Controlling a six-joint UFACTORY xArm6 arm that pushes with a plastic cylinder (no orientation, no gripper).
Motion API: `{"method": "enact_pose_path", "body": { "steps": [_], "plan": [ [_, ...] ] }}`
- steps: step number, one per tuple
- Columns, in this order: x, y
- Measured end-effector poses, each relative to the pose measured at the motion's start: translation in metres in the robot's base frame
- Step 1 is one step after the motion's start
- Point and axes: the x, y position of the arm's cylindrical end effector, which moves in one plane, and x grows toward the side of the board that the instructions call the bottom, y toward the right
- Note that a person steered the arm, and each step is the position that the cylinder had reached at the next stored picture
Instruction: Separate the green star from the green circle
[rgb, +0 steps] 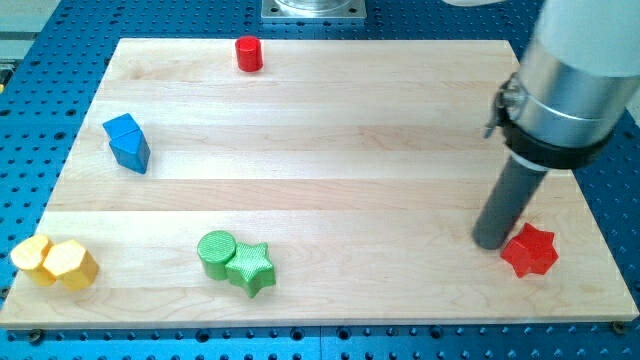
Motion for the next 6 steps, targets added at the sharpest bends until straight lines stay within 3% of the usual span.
{"method": "enact_pose_path", "body": {
  "steps": [1,2,3,4,5,6],
  "plan": [
    [0.0,0.03],
    [-0.018,-0.023],
    [0.044,-0.137],
    [0.077,-0.191],
    [0.076,-0.315],
    [0.028,-0.322]
  ]
}}
